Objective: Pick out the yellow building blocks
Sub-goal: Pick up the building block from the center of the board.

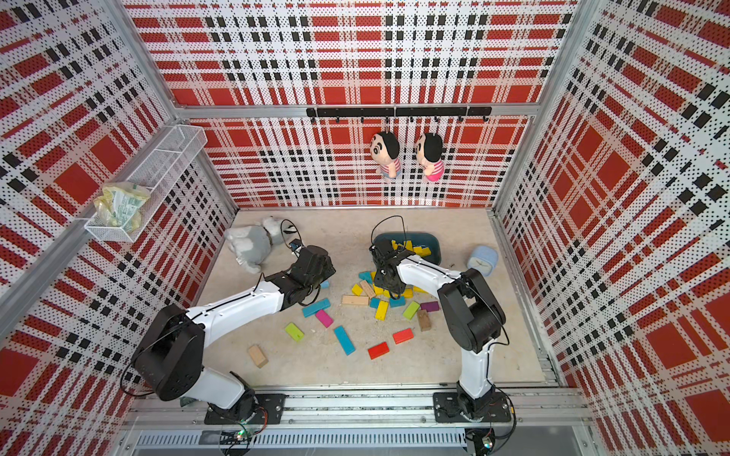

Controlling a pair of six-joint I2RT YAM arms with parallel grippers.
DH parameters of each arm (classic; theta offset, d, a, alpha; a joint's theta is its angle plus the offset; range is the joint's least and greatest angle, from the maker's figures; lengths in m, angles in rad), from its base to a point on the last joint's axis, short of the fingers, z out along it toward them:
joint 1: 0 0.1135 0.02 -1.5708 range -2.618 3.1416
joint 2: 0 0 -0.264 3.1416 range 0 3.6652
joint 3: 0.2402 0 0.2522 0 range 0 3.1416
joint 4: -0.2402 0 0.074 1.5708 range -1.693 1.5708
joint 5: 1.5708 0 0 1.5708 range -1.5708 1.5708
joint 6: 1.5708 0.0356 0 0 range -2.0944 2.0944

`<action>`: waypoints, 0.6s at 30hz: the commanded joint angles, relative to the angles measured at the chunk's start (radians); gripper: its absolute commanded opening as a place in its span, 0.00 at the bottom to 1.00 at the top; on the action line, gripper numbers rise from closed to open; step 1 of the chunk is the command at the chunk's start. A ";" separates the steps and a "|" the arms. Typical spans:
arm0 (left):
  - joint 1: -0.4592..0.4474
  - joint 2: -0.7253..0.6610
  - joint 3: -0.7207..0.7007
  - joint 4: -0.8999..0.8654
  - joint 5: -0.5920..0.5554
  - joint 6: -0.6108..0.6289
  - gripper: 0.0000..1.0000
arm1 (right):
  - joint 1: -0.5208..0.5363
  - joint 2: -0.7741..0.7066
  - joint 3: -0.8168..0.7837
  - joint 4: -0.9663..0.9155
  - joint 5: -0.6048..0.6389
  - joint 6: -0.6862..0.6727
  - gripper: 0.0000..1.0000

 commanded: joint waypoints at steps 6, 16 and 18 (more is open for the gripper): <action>0.024 -0.031 -0.034 0.009 -0.006 0.002 0.38 | 0.009 0.027 0.033 -0.093 0.078 0.074 0.45; 0.031 -0.041 -0.034 -0.002 -0.003 0.013 0.38 | 0.010 0.077 0.036 -0.057 0.043 0.096 0.38; 0.033 -0.046 -0.035 -0.005 -0.006 0.015 0.38 | 0.011 0.083 0.042 -0.057 0.044 0.097 0.36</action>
